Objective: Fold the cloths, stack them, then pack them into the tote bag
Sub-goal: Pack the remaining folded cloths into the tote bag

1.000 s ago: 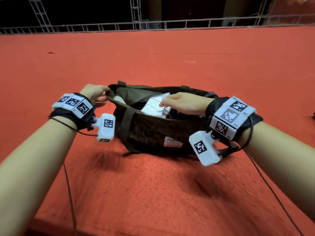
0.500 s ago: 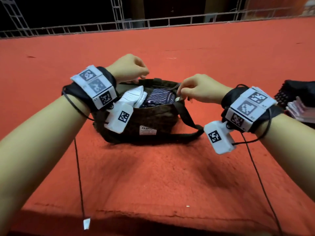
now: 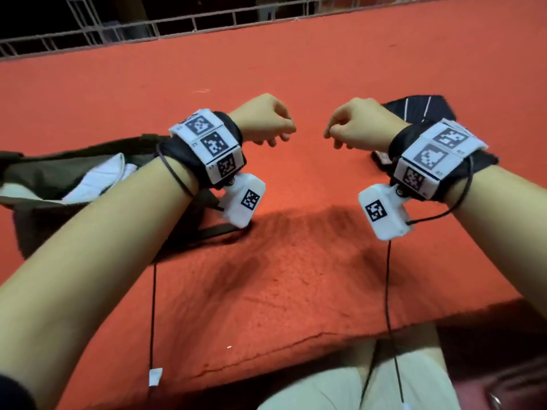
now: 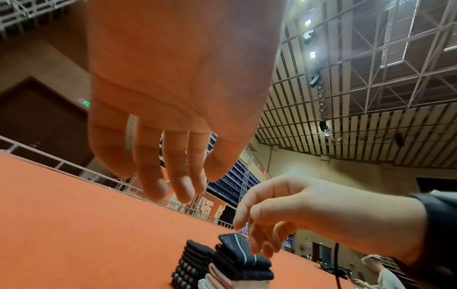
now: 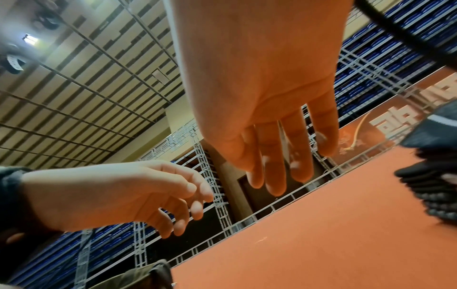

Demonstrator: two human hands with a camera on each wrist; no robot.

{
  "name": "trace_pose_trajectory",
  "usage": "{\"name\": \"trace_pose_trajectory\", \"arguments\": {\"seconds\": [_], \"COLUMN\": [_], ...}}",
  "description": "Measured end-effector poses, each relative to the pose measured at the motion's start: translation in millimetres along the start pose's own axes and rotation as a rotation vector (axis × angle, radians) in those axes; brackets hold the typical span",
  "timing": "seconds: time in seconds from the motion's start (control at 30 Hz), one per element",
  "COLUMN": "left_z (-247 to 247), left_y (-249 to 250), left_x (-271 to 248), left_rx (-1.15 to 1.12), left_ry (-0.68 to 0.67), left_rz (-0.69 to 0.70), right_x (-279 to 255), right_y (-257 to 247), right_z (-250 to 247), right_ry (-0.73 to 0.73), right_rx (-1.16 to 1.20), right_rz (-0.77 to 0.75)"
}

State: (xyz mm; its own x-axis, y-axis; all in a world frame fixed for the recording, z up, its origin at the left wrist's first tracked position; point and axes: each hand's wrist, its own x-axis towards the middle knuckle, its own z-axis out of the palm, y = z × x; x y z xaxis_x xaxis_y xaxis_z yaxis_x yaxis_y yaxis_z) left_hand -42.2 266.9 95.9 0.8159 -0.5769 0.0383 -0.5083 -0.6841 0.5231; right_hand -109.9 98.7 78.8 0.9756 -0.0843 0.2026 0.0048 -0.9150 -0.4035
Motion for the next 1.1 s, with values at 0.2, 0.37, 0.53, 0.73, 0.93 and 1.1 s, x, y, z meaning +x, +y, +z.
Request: {"name": "trace_pose_trajectory", "arguments": {"seconds": [0.2, 0.37, 0.53, 0.73, 0.93, 1.1], "left_z": [48.7, 83.7, 120.1, 155.5, 171.9, 186.6], "left_y": [42.8, 70.3, 85.6, 83.6, 86.0, 91.3], "left_x": [47.8, 87.5, 124.7, 157.2, 178.0, 191.2], "left_rx": [-0.097, -0.180, -0.362, -0.666, -0.804, -0.904], "left_ry": [-0.054, -0.086, -0.176, -0.323, -0.396, -0.310], "left_rz": [0.022, -0.011, -0.197, -0.480, -0.512, -0.381], "right_x": [-2.5, 1.9, 17.4, 38.2, 53.3, 56.5], "right_y": [77.2, 143.0, 193.0, 231.7, 258.9, 272.8], "right_z": [-24.2, -34.8, -32.2, -15.4, -3.9, -5.2], "right_ry": [0.130, 0.327, 0.382, 0.244, 0.110, 0.012], "right_rx": [-0.056, 0.011, 0.204, 0.654, 0.876, 0.829], "right_rz": [0.203, 0.376, 0.646, 0.823, 0.746, 0.766]}}
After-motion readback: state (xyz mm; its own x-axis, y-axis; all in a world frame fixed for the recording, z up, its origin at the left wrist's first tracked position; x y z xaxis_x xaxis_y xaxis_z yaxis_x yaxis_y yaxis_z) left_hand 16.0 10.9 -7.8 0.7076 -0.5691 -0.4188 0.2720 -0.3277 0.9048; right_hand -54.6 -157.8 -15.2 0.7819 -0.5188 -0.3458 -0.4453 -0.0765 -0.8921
